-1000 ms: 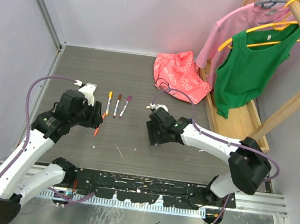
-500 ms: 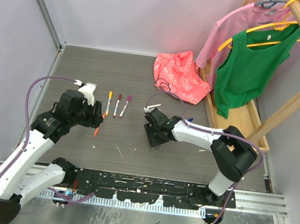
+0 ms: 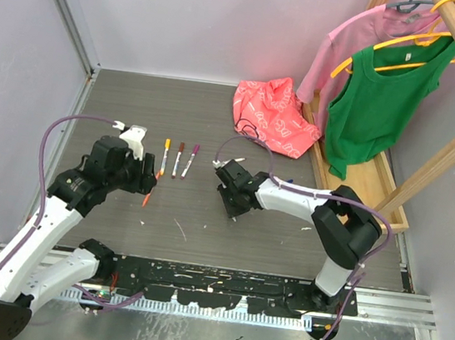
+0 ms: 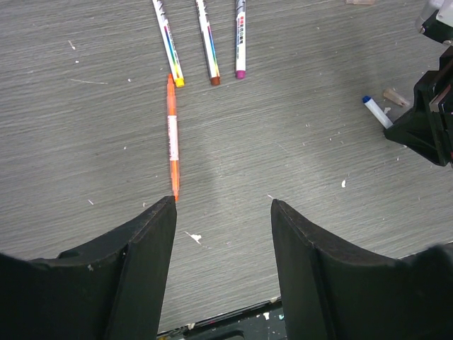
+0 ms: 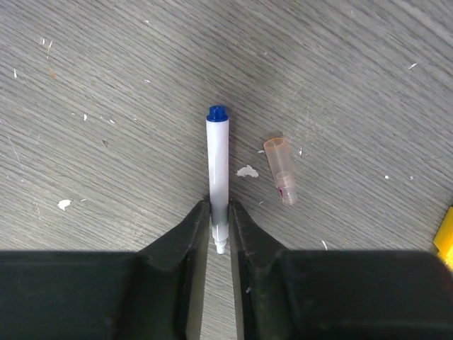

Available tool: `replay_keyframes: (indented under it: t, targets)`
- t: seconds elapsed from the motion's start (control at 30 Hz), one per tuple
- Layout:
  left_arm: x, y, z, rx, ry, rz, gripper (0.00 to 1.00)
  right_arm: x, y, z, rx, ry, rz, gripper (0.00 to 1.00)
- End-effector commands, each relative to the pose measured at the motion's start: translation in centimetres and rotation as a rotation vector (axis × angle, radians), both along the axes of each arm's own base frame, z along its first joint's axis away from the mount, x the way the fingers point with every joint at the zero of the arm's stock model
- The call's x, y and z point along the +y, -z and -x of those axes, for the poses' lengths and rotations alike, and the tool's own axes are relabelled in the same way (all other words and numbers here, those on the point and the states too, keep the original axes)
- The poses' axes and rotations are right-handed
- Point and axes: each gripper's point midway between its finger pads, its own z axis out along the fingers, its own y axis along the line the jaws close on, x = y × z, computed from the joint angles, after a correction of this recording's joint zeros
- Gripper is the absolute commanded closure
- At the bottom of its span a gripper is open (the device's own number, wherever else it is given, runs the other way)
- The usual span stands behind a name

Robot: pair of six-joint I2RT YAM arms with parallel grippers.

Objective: Insert the pens into the pen caps
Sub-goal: Pick up the pen from the center of the board.

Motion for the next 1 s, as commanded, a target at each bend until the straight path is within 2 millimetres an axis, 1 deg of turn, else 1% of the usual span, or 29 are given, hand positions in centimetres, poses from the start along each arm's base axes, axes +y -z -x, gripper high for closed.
replay_keyframes:
  t: [0.0,0.07,0.13,0.27,0.4,0.5,0.7,0.83,0.97]
  targets:
    - [-0.1,-1.0,-1.0,-0.054,-0.002,0.007,0.43,0.3,-0.8,-0.8,-0.027,-0.014,-0.003,0.81]
    - [-0.1,-1.0,-1.0,-0.055,-0.001,0.008,0.43,0.4,-1.6,-1.0,-0.046,-0.019,-0.019,0.87]
    - [-0.2,-1.0,-1.0,-0.054,0.003,0.008,0.43,0.5,-2.7,-1.2,-0.071,-0.020,-0.036,0.89]
    - [-0.2,-1.3,-0.9,-0.064,0.005,0.016,0.43,1.3,-5.6,-1.2,-0.122,-0.068,-0.120,0.98]
    - [-0.6,-1.9,-0.6,-0.082,0.013,0.054,0.43,2.1,-9.7,-0.7,-0.210,-0.109,-0.272,1.00]
    - [-1.5,-2.6,0.0,-0.083,0.037,0.113,0.43,2.7,-12.6,0.2,-0.256,-0.150,-0.391,1.00]
    - [-3.6,-4.9,1.5,-0.070,0.088,0.269,0.43,2.3,-17.7,0.7,-0.392,-0.140,-0.552,1.00]
    - [-4.1,-6.0,2.4,-0.074,0.096,0.333,0.41,2.5,-20.7,1.4,-0.533,-0.270,-0.639,1.00]
    - [-4.6,-6.6,3.1,-0.066,0.118,0.372,0.40,2.7,-24.0,2.9,-0.763,-0.480,-0.719,1.00]
